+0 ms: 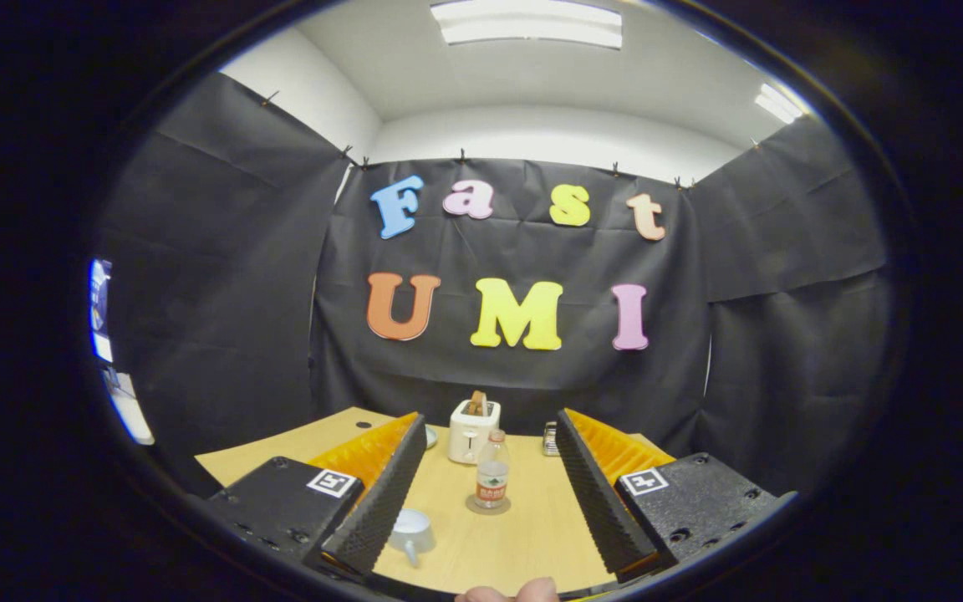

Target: Take the bottle from table, then pour the juice into the cup, finally place the bottle on the coaster

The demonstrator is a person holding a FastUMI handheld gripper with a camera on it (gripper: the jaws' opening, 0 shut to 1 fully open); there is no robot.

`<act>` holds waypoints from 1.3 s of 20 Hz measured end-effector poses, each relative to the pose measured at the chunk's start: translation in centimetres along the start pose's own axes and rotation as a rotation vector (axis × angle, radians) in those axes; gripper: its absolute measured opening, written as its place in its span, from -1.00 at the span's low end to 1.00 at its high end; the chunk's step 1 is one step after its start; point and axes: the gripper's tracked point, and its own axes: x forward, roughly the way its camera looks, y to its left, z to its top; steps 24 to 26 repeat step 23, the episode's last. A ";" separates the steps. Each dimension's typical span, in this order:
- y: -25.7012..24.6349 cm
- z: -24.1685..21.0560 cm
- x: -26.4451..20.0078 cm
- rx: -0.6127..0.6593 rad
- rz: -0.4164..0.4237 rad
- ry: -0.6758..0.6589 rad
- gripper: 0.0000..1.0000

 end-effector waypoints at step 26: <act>0.9 -1.1 2.1 0.055 0.003 0.006 0.98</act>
